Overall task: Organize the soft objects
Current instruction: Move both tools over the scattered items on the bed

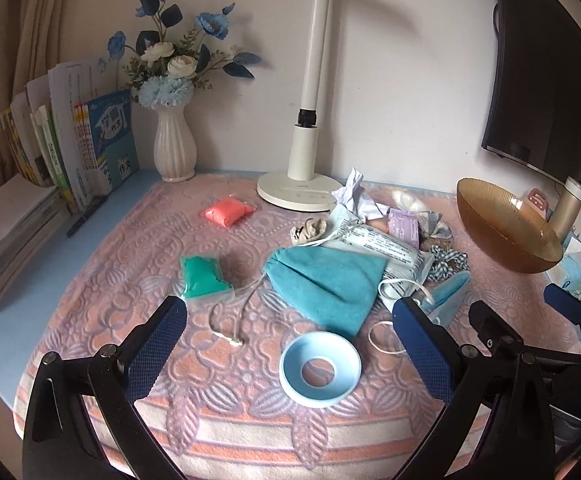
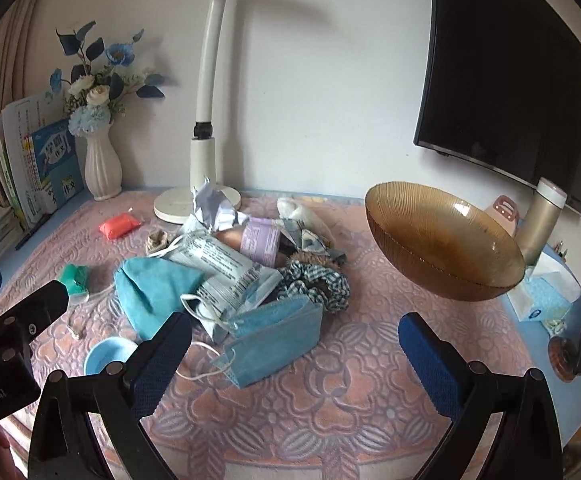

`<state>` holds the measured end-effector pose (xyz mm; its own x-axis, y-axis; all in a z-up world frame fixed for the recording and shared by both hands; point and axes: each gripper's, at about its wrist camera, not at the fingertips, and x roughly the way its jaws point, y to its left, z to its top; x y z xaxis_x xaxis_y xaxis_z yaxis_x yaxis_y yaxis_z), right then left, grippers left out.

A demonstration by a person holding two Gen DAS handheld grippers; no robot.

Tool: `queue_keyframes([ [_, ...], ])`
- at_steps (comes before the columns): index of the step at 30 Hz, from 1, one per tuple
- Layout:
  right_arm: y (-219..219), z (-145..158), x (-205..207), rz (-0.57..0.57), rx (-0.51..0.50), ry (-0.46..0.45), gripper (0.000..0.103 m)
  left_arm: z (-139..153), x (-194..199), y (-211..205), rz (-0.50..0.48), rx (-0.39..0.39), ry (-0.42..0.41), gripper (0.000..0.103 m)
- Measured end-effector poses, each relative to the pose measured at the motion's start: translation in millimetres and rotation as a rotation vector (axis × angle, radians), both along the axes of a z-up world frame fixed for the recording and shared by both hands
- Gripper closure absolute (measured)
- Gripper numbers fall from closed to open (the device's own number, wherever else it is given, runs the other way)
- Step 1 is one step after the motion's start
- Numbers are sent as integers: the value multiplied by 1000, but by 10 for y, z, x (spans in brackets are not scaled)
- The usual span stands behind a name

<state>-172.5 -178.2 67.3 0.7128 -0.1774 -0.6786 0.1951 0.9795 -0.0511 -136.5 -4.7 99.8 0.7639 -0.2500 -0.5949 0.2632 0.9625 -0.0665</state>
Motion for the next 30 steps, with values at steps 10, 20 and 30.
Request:
queue_keyframes([
  [10,-15,159,-313,-19,44,-14,0,148,-375,28,25,40,-48,1],
  [20,-100,293,-518,-56,80,-30,0,290,-591,33,14,64,-98,1],
  [30,-455,323,-587,-113,93,-50,0,273,-437,300,-122,84,-86,1],
])
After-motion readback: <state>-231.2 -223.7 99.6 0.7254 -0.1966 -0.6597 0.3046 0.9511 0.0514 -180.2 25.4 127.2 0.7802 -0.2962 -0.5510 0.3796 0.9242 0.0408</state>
